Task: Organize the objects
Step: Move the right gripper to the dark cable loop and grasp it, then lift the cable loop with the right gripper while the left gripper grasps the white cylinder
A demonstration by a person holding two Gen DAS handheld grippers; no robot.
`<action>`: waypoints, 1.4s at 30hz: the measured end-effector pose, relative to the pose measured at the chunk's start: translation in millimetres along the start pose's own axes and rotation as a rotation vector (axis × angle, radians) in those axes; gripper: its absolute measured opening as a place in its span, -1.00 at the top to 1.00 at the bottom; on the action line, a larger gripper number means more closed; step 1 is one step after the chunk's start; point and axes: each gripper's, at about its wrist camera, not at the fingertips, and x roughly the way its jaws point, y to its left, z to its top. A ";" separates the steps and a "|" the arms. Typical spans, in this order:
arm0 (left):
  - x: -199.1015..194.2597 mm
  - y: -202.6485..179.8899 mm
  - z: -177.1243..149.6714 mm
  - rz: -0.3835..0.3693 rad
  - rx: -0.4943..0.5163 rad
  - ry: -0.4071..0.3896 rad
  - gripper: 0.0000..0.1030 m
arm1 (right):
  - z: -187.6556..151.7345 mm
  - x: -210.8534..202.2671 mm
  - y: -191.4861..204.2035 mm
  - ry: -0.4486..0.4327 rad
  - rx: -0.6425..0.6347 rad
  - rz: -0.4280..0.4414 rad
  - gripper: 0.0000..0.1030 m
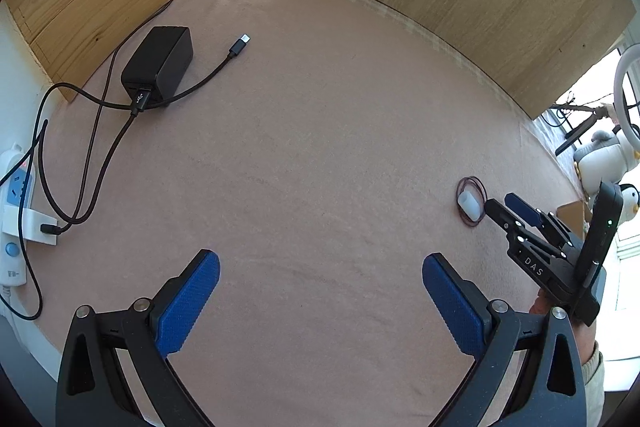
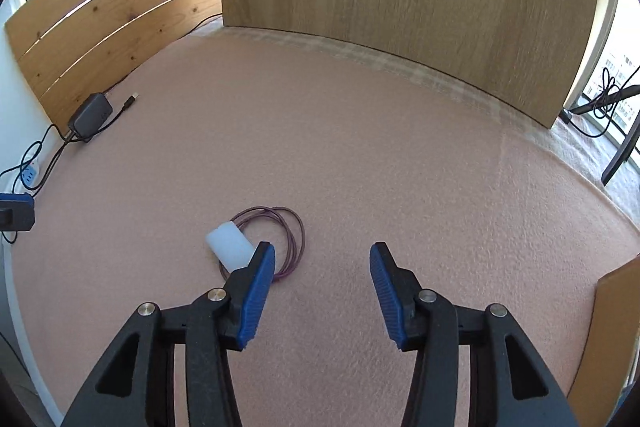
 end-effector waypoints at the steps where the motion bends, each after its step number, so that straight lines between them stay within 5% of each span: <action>1: 0.2 0.9 -1.3 -0.001 -0.002 0.003 -0.99 | 0.1 3.3 -0.5 0.003 0.008 0.008 0.12; 6: -1.0 3.6 -7.1 -0.002 -0.001 0.007 -0.99 | 4.9 15.2 14.1 0.028 -0.053 -0.037 0.18; 8: -2.0 4.4 -8.2 -0.002 -0.001 0.004 -0.99 | 7.4 14.9 17.1 0.031 -0.049 -0.010 0.95; 13: -4.4 7.8 -9.6 -0.007 -0.005 -0.002 -0.99 | -6.1 5.7 44.8 0.043 -0.141 -0.005 0.95; 17: -1.9 6.8 -13.1 -0.009 0.002 0.005 -0.99 | -16.3 -40.0 56.0 -0.080 -0.096 0.063 0.95; 25: 3.1 -12.2 -21.9 -0.032 0.043 0.020 -0.99 | -27.6 -133.1 64.7 -0.238 -0.058 0.031 0.95; 33: 34.9 -68.0 -27.9 -0.082 0.142 0.047 -0.99 | -85.0 -105.1 25.7 -0.086 0.069 -0.033 0.95; 38: 62.6 -117.3 -23.5 -0.087 0.249 -0.006 -0.99 | -127.1 -93.2 -0.5 -0.025 0.165 -0.079 0.95; 42: 85.0 -140.7 -16.6 -0.045 0.287 -0.039 -0.80 | -149.3 -88.3 -7.6 -0.002 0.190 -0.106 0.95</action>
